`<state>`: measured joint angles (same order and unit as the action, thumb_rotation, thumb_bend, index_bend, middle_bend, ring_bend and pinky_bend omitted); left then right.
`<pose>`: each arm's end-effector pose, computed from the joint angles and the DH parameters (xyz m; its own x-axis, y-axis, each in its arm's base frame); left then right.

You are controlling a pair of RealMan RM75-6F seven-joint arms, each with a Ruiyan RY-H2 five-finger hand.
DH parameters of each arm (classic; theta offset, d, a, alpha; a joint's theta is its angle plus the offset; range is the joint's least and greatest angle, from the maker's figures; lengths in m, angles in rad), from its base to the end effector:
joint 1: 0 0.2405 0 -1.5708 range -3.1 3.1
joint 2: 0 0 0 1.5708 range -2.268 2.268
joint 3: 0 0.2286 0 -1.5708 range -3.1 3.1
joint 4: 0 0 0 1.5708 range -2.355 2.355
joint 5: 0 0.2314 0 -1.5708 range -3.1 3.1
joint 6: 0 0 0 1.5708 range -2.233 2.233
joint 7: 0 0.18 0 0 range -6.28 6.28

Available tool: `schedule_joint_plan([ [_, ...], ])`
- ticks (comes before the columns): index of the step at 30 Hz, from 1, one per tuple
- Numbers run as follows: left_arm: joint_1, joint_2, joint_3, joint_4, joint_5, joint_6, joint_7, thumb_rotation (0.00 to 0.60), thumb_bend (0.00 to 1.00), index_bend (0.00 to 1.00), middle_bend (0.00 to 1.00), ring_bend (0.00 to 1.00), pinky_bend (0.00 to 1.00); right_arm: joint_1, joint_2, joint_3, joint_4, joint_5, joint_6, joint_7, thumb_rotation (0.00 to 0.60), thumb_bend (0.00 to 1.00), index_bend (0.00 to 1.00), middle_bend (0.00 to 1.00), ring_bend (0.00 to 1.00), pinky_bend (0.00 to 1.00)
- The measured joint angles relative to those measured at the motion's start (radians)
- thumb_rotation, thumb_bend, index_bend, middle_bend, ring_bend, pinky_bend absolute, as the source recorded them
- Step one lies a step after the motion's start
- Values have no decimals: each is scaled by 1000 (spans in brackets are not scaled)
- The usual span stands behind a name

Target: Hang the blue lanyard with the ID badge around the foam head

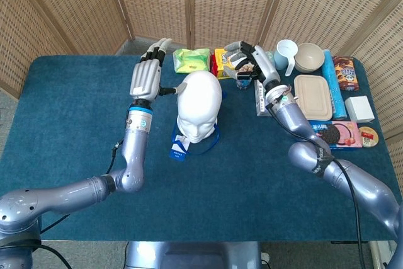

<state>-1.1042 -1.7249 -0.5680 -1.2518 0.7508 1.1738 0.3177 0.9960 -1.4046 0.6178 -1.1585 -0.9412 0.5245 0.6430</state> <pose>0.0197 0.4694 0.0271 -0.0159 -0.0864 0.9961 0.9805 -0.1963 -0.0014 -0.0405 -0.5271 0.0856 -0.4993 -0.3087 0.8096 -0.8308 -0.0945 -0.5484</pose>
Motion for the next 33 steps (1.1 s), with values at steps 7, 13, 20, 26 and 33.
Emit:
schedule_joint_plan([
  [7,37,33,7,-49,10,13,-9,509,115,57,66,0,153,-37,19,6,-41,-81,21,70,512,317,290,307,274,290],
  [13,94,98,20,-153,16,28,-10,496,116,56,66,0,153,-83,47,11,-89,-149,65,148,511,312,290,306,271,282],
  [20,161,187,42,-273,20,62,19,495,125,56,66,0,153,-129,86,-2,-145,-181,121,159,513,309,290,306,270,281],
  [26,259,291,106,-395,44,109,55,497,209,56,66,0,153,-202,152,-42,-244,-199,205,96,517,309,296,313,269,282],
  [33,383,407,204,-518,97,157,66,505,274,57,66,0,155,-304,227,-105,-379,-235,320,6,515,346,323,361,310,315],
])
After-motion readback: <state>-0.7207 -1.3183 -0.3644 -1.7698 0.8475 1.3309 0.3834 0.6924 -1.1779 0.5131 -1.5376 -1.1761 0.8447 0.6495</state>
